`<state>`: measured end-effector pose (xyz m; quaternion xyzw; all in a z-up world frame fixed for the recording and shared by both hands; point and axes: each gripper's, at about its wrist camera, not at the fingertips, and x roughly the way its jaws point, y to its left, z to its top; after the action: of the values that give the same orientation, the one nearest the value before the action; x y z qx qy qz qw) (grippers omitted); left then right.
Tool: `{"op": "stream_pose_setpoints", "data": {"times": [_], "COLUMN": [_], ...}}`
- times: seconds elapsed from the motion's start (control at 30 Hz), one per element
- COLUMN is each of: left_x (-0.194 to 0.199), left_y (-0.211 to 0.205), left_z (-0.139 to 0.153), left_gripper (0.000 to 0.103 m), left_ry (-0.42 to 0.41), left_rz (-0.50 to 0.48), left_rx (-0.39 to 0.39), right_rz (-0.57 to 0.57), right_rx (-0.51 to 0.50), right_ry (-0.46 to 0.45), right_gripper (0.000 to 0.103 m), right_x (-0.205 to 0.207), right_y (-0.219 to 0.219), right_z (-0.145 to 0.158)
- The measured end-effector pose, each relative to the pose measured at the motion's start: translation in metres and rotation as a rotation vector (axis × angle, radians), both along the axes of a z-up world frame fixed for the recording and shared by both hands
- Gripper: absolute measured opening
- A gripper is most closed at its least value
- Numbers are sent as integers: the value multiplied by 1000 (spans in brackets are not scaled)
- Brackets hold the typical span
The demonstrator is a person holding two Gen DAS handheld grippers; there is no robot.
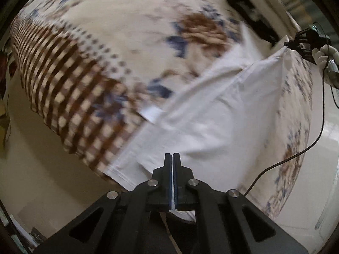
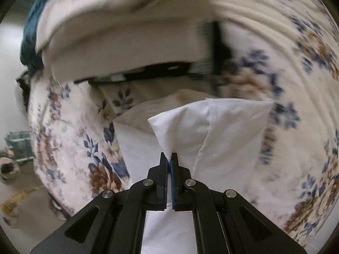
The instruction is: Fold small clothes
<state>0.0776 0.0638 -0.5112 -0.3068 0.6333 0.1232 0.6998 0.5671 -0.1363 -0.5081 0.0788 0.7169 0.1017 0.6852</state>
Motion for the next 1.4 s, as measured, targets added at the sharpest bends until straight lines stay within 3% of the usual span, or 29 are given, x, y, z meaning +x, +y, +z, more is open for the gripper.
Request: {"op": "stream_pose_setpoints", "data": {"times": [0.1, 0.23, 0.27, 0.33, 0.37, 0.4, 0.63, 0.67, 0.7, 0.87, 1.0, 1.07, 1.17, 1.23, 1.3, 1.4], "left_x": [-4, -7, -7, -5, -5, -4, 4, 6, 8, 4, -15, -28, -51, -59, -68, -74], "left_y": [27, 34, 32, 23, 20, 17, 0, -3, -6, -13, -2, 5, 23, 26, 32, 28], "left_z": [-28, -51, -54, -59, -61, -64, -88, -88, -87, -57, -32, -28, -40, -63, -79, -98], "left_gripper": [0, 6, 10, 29, 45, 51, 48, 36, 0, 0, 0, 0, 3, 18, 48, 56], "left_ry": [17, 18, 14, 4, 8, 5, 48, 51, 56, 15, -17, -27, -65, -42, -26, -35], "left_rz": [27, 24, 13, -21, -33, -42, -66, -85, -111, -132, -69, -40, 96, 189, 260, 358], "left_rx": [-80, -226, -248, -272, -274, -281, -261, -221, -183, -46, -62, -122, -345, -457, -510, -604], "right_rz": [57, 50, 45, 48, 49, 52, 60, 59, 59, 67, 92, 110, 162, 177, 173, 171], "right_rx": [-96, -167, -181, -190, -195, -203, -231, -231, -235, -239, -244, -240, -262, -274, -277, -283], "right_ry": [1, 26, 33, 41, 44, 46, 45, 45, 44, 36, 12, 8, -1, -6, -7, -10], "right_gripper": [2, 2, 2, 2, 2, 2, 2, 2, 2, 2, 2, 2, 2, 2, 2, 2], "right_x": [6, 11, 11, 9, 7, 5, 1, 1, 1, -1, -9, -13, -20, -22, -23, -24], "right_y": [50, 72, 75, 78, 78, 77, 69, 68, 68, 70, 76, 80, 89, 92, 93, 94], "right_z": [-25, -44, -46, -47, -45, -44, -41, -41, -41, -39, -34, -32, -31, -30, -28, -26]}}
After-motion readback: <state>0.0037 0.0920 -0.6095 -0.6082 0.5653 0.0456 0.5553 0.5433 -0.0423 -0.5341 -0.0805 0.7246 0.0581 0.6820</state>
